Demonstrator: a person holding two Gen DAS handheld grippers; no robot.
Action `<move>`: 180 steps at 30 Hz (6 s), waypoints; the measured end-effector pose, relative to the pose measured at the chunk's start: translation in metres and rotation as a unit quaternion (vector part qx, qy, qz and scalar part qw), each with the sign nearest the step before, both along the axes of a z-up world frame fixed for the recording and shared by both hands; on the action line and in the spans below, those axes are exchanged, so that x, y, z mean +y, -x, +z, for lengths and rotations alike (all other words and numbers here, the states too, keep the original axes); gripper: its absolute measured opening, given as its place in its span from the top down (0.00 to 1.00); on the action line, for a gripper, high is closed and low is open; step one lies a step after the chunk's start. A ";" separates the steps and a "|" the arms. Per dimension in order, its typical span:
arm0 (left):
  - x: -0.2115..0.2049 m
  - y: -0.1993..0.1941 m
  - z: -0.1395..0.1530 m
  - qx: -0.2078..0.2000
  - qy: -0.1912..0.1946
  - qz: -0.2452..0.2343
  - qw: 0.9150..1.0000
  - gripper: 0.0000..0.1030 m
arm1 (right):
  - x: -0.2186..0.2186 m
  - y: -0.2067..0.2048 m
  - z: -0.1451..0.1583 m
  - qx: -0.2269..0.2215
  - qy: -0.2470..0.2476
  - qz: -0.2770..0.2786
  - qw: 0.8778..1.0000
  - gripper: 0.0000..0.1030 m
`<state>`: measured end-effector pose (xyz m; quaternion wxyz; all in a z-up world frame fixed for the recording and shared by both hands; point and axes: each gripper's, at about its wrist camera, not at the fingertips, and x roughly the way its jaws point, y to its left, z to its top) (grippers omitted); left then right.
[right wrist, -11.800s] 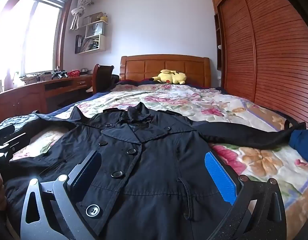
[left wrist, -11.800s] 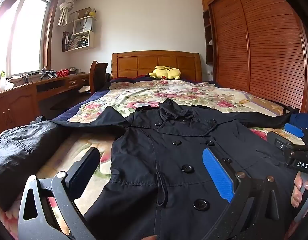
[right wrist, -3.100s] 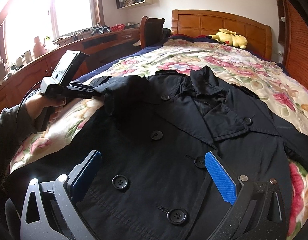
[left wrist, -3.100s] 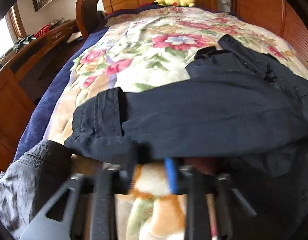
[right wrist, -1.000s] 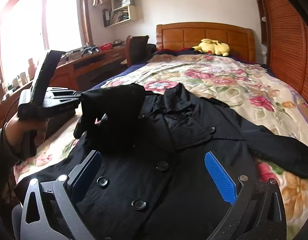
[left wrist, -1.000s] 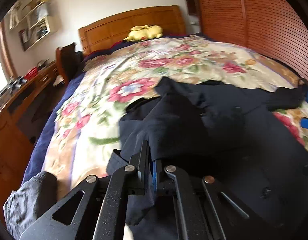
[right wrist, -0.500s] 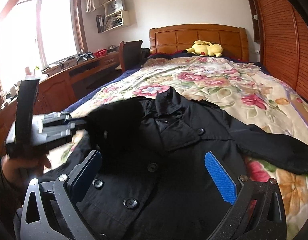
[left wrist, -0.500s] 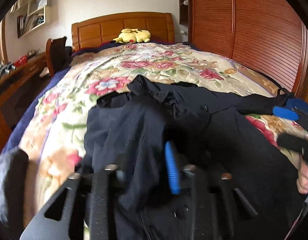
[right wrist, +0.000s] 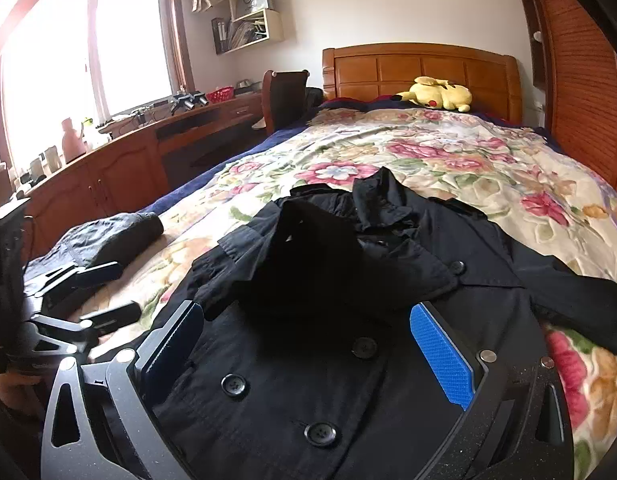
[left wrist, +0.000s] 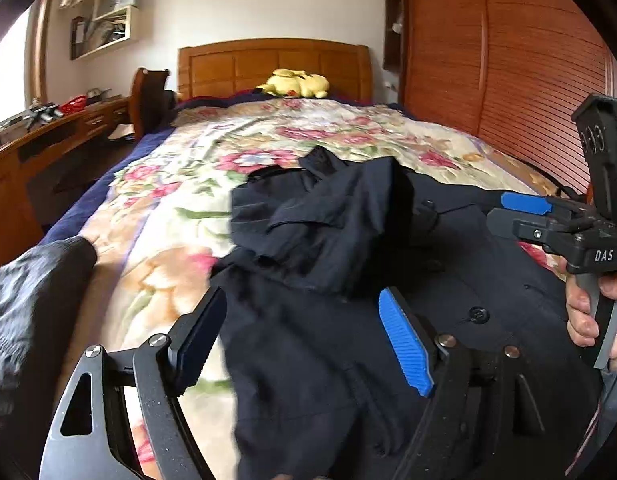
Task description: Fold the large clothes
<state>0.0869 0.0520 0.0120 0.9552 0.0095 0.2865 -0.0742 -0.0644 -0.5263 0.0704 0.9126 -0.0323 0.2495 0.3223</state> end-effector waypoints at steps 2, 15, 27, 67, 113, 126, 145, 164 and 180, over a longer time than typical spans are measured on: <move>0.009 0.004 -0.004 -0.005 -0.005 0.018 1.000 0.23 | 0.004 0.000 -0.002 0.001 0.001 0.003 1.000 0.00; 0.031 0.018 -0.006 -0.027 -0.002 0.013 1.000 0.23 | 0.026 0.004 0.003 -0.024 0.028 0.041 0.998 0.17; 0.047 0.017 -0.002 -0.027 -0.010 0.018 0.999 0.23 | 0.095 -0.033 -0.001 -0.007 0.089 0.129 0.988 0.17; 0.060 0.026 0.012 -0.061 0.018 0.007 0.998 0.23 | 0.072 -0.026 0.048 -0.087 0.095 0.031 0.991 0.86; -0.078 0.003 0.015 -0.042 0.020 -0.116 0.992 0.23 | -0.087 0.068 0.003 0.000 0.126 -0.127 0.984 0.40; -0.128 -0.008 0.006 -0.031 0.013 -0.128 0.991 0.23 | -0.113 0.020 -0.025 0.027 0.120 -0.138 0.983 0.40; -0.145 -0.027 -0.024 0.005 0.040 -0.129 0.991 0.20 | -0.218 -0.035 -0.022 0.043 0.136 -0.248 0.958 0.40; -0.149 -0.027 -0.028 0.006 0.027 -0.129 0.991 0.20 | -0.328 -0.123 0.042 0.057 0.113 -0.423 0.897 0.40; -0.150 -0.025 -0.031 0.008 0.022 -0.134 0.991 0.20 | -0.393 -0.169 0.006 0.146 0.053 -0.497 0.854 0.47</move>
